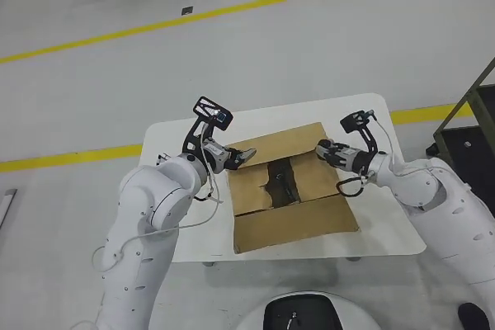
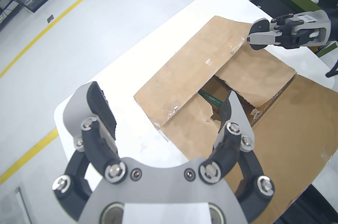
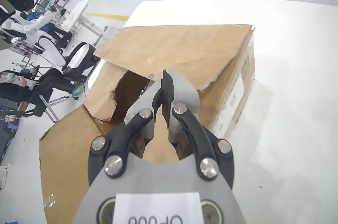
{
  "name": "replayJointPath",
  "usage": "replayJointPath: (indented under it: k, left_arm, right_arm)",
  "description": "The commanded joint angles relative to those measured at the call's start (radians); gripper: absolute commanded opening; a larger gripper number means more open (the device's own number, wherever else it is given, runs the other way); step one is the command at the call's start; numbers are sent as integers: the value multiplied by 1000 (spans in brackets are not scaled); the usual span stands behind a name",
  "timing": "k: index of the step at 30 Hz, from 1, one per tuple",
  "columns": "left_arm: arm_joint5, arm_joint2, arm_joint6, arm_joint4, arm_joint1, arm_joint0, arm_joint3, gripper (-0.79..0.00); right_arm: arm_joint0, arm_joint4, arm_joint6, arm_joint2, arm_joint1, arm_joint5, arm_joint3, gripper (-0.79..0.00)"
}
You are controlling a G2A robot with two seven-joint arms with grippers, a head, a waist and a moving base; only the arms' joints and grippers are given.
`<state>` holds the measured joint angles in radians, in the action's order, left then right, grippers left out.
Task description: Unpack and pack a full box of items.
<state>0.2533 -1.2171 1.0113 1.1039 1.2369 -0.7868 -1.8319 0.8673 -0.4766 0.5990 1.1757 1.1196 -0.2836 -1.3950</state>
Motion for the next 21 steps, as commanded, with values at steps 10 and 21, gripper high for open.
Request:
replayJointPath:
  k: [10, 21]
  left_arm:
    - [0, 0, 0, 0, 0, 0, 0, 0]
    - [0, 0, 0, 0, 0, 0, 0, 0]
  right_arm:
    - [9, -122, -164, 42, -2, 16, -118, -785]
    - [-93, -235, -243, -114, 41, 69, 77, -785]
